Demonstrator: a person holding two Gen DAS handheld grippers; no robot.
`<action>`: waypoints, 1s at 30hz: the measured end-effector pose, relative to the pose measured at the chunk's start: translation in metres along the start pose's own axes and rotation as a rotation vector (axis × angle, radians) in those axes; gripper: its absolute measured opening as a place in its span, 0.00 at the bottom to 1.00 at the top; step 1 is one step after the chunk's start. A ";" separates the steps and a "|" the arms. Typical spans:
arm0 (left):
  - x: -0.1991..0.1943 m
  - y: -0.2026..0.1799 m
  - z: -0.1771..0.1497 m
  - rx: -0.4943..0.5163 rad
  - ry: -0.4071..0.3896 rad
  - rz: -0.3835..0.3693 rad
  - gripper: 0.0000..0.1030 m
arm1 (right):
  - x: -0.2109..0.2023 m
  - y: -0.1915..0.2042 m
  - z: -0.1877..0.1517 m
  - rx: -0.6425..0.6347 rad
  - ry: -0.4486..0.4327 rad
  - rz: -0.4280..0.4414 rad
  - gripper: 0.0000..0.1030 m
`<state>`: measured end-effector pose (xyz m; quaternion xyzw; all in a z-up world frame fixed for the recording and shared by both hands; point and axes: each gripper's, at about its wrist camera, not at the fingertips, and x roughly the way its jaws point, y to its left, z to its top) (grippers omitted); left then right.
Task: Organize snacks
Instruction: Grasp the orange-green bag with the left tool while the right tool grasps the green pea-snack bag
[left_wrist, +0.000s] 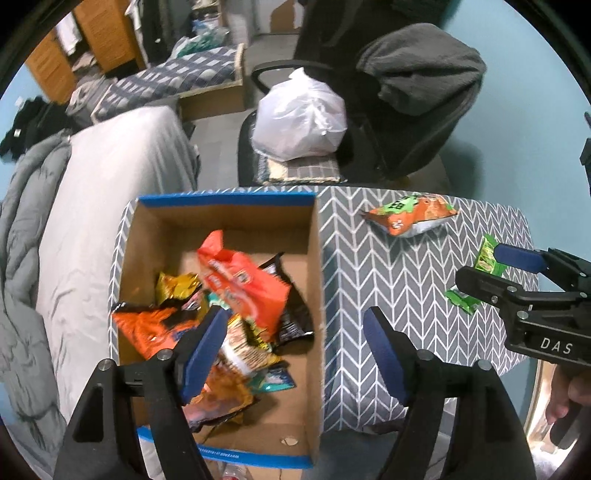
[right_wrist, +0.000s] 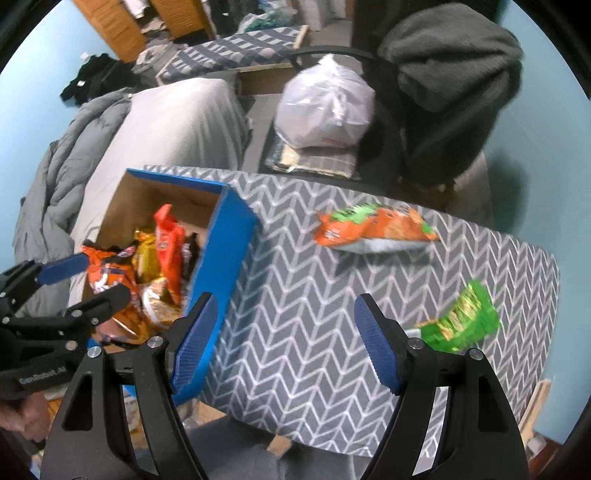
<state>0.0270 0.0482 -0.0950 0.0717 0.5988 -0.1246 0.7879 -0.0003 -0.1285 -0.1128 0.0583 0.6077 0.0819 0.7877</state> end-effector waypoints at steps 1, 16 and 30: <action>0.001 -0.005 0.001 0.015 0.000 -0.001 0.75 | 0.000 -0.008 -0.003 0.014 0.003 -0.005 0.74; 0.033 -0.091 0.034 0.325 0.005 -0.006 0.76 | 0.006 -0.141 -0.045 0.376 0.045 -0.049 0.74; 0.082 -0.157 0.068 0.544 0.036 -0.051 0.77 | 0.045 -0.203 -0.078 0.612 0.096 -0.055 0.74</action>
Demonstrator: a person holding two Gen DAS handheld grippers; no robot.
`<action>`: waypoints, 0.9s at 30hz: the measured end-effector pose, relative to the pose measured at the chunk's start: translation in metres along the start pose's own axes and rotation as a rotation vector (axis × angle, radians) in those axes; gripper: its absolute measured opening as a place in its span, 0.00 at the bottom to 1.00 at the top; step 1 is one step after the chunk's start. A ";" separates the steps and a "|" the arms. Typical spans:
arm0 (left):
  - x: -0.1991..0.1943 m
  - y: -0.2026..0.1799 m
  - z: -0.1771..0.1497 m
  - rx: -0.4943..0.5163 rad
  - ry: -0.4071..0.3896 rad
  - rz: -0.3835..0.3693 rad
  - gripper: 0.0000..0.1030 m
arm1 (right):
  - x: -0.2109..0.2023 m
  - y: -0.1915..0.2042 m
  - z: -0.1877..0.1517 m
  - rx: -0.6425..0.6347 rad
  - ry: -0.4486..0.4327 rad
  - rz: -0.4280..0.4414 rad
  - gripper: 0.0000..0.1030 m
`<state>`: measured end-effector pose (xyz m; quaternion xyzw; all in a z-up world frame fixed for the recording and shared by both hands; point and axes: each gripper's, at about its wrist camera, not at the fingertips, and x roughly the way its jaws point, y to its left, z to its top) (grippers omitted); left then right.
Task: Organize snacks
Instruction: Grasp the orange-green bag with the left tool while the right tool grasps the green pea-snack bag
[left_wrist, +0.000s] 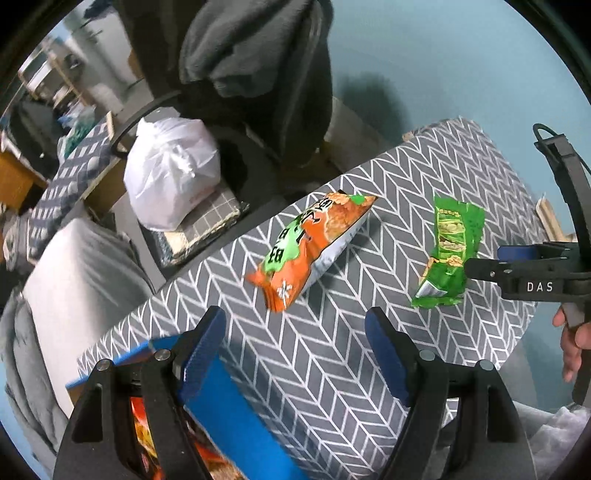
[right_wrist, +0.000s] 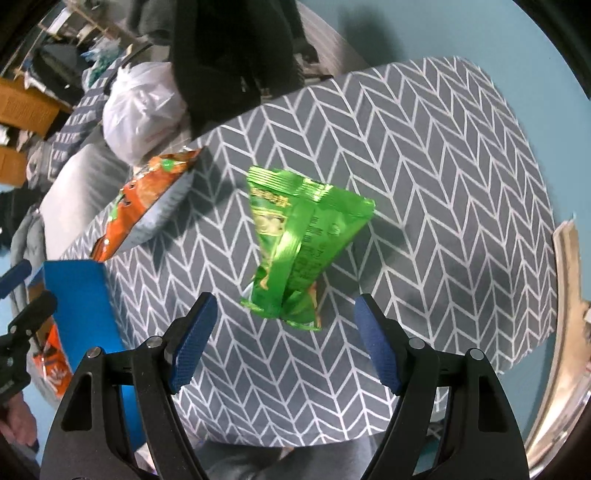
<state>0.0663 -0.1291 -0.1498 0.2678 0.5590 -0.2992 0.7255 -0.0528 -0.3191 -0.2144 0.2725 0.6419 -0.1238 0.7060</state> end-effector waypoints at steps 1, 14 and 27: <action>0.004 -0.002 0.004 0.015 0.003 -0.004 0.77 | 0.003 -0.001 0.001 0.006 0.000 0.001 0.74; 0.056 -0.007 0.042 0.138 0.054 -0.046 0.82 | 0.046 -0.003 0.025 0.043 0.025 -0.008 0.74; 0.100 -0.032 0.060 0.255 0.091 -0.072 0.82 | 0.073 0.003 0.037 0.004 0.045 -0.066 0.74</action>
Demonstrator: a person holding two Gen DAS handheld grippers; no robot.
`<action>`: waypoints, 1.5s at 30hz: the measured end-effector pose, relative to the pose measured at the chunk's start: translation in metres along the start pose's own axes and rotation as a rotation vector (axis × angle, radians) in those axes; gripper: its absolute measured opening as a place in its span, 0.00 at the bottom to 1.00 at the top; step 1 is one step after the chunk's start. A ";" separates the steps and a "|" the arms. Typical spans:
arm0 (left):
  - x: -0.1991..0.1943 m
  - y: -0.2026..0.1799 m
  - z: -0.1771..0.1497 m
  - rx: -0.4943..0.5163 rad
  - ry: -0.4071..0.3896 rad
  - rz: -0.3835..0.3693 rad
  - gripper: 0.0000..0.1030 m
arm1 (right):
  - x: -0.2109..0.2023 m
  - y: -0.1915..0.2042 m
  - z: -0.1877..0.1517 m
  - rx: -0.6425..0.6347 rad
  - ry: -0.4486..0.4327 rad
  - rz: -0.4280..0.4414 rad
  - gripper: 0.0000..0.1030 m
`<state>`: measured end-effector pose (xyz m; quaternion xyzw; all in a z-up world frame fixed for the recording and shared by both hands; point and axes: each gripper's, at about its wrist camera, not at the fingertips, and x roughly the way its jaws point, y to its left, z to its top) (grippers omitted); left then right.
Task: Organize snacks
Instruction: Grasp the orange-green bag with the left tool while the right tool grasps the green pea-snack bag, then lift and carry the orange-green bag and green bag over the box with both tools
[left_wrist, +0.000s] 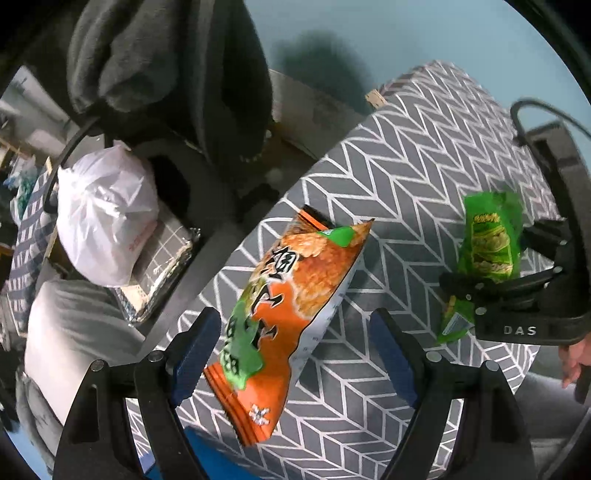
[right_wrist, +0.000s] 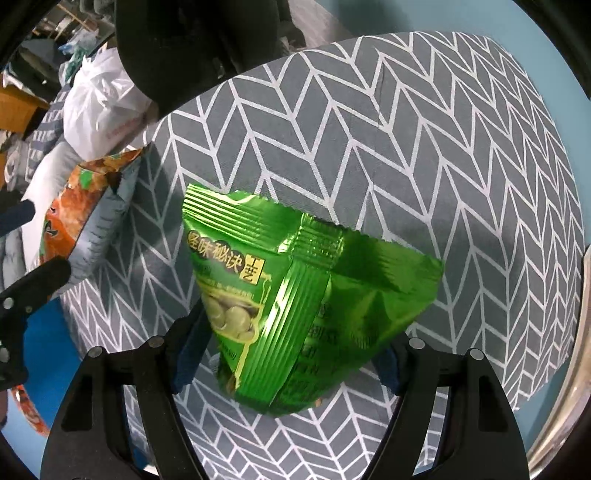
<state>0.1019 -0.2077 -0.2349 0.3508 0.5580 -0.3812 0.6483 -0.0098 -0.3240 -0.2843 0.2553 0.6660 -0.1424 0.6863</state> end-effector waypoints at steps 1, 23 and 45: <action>0.004 -0.002 0.001 0.011 0.006 0.001 0.82 | 0.001 -0.001 0.001 -0.003 0.002 0.000 0.74; 0.045 -0.008 0.002 -0.039 0.126 0.028 0.44 | 0.004 0.004 0.002 -0.118 -0.019 0.008 0.36; -0.027 -0.025 -0.084 -0.435 0.089 -0.052 0.40 | -0.040 0.017 -0.039 -0.340 -0.060 -0.032 0.33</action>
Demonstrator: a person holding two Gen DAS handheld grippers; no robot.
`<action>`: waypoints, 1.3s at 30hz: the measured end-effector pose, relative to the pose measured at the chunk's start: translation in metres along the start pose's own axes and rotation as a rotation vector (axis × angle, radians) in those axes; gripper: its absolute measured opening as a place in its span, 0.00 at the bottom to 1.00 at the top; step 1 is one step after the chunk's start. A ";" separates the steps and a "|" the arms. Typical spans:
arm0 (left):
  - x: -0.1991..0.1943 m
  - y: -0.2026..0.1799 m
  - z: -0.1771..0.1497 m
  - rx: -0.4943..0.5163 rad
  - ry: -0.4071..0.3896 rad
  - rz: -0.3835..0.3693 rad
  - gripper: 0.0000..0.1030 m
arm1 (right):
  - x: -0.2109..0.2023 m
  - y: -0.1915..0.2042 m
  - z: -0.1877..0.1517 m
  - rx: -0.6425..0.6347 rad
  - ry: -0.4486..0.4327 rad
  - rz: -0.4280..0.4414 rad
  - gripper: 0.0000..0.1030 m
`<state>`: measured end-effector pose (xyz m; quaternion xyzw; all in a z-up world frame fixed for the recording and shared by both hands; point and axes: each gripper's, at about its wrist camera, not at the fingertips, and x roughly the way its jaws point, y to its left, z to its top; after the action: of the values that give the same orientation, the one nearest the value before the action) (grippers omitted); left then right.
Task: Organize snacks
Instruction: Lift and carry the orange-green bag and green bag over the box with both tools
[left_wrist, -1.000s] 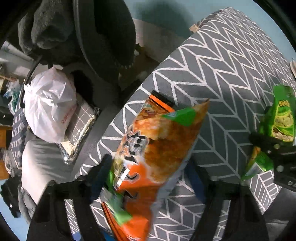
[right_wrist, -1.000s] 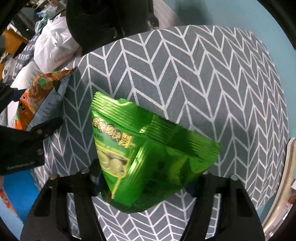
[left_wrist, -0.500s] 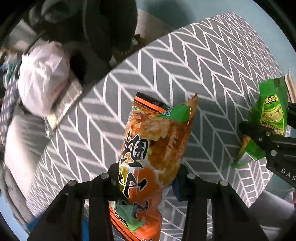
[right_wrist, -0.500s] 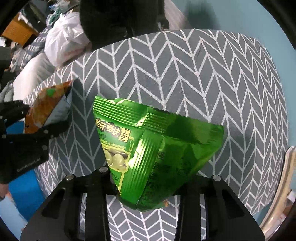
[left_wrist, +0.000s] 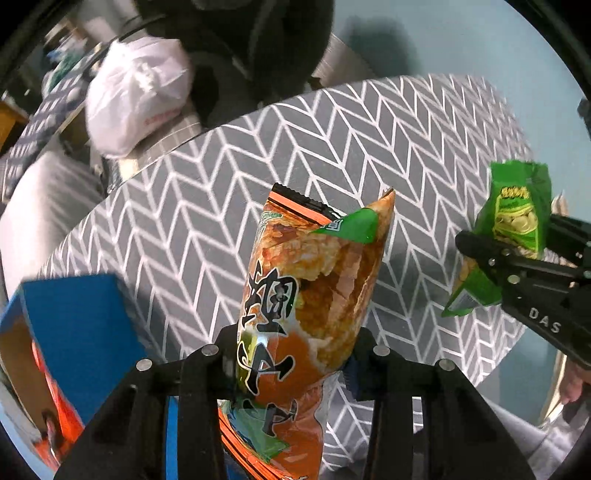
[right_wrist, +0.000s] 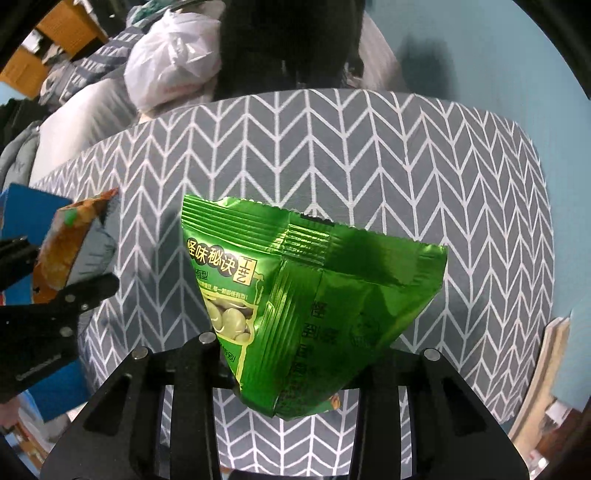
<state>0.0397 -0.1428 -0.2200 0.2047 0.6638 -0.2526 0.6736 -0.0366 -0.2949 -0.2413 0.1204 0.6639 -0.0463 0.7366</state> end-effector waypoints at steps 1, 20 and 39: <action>-0.005 0.000 -0.002 -0.015 -0.009 0.000 0.40 | -0.004 0.001 -0.001 -0.008 -0.002 0.002 0.33; -0.081 0.045 -0.050 -0.202 -0.141 0.005 0.40 | -0.086 0.049 -0.009 -0.149 -0.078 0.070 0.33; -0.130 0.141 -0.122 -0.454 -0.228 0.036 0.40 | -0.087 0.183 0.010 -0.354 -0.089 0.196 0.33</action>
<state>0.0305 0.0525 -0.1026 0.0302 0.6195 -0.1067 0.7771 0.0052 -0.1282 -0.1332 0.0507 0.6135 0.1377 0.7759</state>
